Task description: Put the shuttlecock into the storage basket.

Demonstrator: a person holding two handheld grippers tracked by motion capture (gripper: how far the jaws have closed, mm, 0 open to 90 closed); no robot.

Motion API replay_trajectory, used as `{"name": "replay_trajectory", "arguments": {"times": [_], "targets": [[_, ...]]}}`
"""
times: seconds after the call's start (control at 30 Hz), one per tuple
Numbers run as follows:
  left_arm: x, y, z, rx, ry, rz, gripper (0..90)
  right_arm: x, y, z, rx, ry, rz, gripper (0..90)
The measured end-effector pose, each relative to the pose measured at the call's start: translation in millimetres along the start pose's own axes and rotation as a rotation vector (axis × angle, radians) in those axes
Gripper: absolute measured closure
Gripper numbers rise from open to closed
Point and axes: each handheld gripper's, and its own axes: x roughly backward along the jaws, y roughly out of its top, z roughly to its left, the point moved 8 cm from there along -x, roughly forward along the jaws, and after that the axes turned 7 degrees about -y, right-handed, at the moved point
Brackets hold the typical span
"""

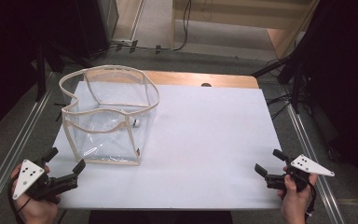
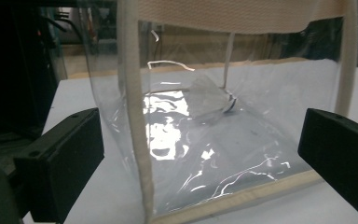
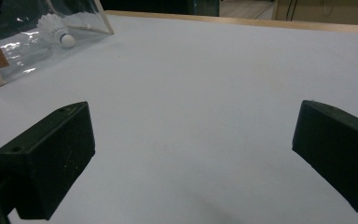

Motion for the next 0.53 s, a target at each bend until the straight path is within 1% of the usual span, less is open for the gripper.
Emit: {"name": "replay_trajectory", "arguments": {"times": [0.07,0.1,0.13,0.17,0.23,0.3,0.43,0.53], "targets": [[0.0,-1.8,2.3,-0.007,0.016,0.011,0.7,0.5,-1.0,-2.2,-0.002,-0.002,0.002,0.0],[0.1,-1.7,3.1,-0.003,0.021,0.009,0.6,0.4,-1.8,-3.2,0.002,-0.001,0.004,0.0],[0.4,-1.6,3.6,-0.009,0.025,0.01,0.7,1.0,-2.5,-3.6,-0.008,0.005,0.006,0.0],[0.5,-1.7,3.6,-0.018,0.03,0.014,0.7,1.3,-2.6,-4.5,-0.016,0.012,-0.001,0.0],[0.1,-2.0,2.2,-0.024,0.029,0.016,0.7,1.9,-0.6,-4.1,-0.041,0.03,-0.022,0.0],[-0.8,-3.2,0.4,-0.038,0.027,0.026,0.6,-0.4,0.1,-2.8,-0.032,0.03,-0.021,0.0],[-2.4,-5.6,-1.7,-0.044,0.022,0.035,0.6,-6.8,-2.2,0.9,-0.008,0.037,0.005,0.0],[-1.7,-6.9,-0.4,-0.041,0.021,0.038,0.6,-9.0,-0.4,3.9,-0.012,0.051,0.006,0.0]]}}
